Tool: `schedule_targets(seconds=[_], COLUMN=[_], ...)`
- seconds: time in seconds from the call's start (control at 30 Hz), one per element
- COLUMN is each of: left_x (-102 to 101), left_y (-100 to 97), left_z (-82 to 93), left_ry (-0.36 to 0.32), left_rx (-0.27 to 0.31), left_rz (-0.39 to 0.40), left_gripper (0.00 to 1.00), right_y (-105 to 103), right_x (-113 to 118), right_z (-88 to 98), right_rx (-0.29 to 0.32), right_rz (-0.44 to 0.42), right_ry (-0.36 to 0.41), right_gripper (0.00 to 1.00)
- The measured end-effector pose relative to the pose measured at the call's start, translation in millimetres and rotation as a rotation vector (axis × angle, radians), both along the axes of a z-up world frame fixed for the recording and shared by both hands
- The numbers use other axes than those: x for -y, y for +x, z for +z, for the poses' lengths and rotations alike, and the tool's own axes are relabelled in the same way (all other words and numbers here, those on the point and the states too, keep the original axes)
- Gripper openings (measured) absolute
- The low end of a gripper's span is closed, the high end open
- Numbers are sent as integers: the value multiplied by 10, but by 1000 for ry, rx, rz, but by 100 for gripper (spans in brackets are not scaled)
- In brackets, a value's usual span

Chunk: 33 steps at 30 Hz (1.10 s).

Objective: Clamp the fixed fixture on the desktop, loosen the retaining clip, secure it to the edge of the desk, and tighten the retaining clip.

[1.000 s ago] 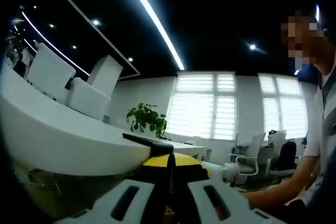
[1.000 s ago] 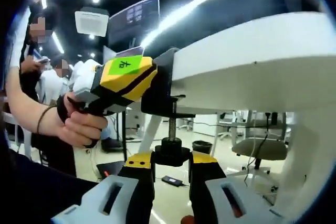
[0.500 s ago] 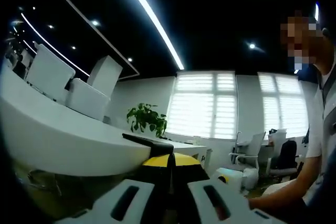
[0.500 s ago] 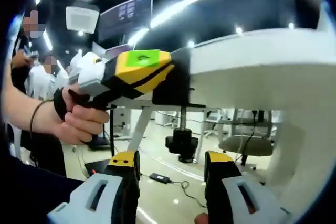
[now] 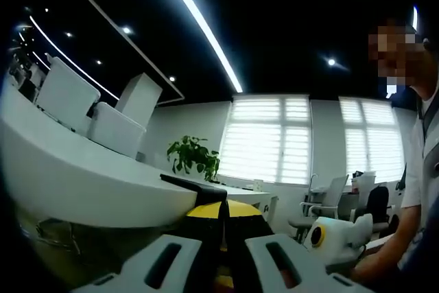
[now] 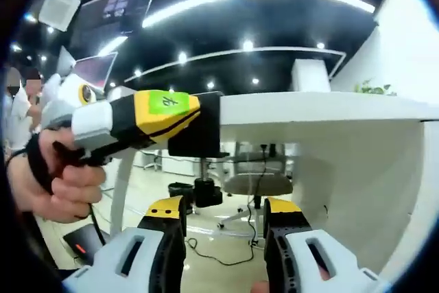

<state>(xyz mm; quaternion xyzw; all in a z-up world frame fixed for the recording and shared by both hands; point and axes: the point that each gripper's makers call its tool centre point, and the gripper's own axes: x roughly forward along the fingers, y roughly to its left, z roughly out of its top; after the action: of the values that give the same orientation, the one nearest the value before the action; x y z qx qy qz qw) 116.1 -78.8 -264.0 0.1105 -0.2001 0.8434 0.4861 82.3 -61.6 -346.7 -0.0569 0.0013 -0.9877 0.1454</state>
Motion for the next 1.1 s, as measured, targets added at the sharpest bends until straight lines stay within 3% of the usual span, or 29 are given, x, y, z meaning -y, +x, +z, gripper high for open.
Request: schedule_targets(seconds=[0.13,0.23,0.37,0.77,0.87,0.97,1.1], left_x=[-5,-9,-1,-3,-3,5,43], left_y=[9,17,-3,-2,-2,-5,-6], left_z=[3,6,6,6,6,6,7], left_ry=[6,-2,-12,4,1,-1,-2], left_rx=[4,2,-1,1,1,4,5], left_rz=[3,3,6,3,3,4,8], left_gripper=[2,2,2,2,2,2,2], right_y=[-89,-138,-194,-277,-267,-244,-233], right_x=[125,217,303,258,253,273,304], right_z=[14,71,42,6,12,35,34], right_rx=[0,-35,-24,-4,-37,-126,-143], right_rz=[-8,-23,-27,-52,-4,76,229], right_ry=[8,11,29,23,27,53,17], right_gripper=[42,34,35,26,26,26,26])
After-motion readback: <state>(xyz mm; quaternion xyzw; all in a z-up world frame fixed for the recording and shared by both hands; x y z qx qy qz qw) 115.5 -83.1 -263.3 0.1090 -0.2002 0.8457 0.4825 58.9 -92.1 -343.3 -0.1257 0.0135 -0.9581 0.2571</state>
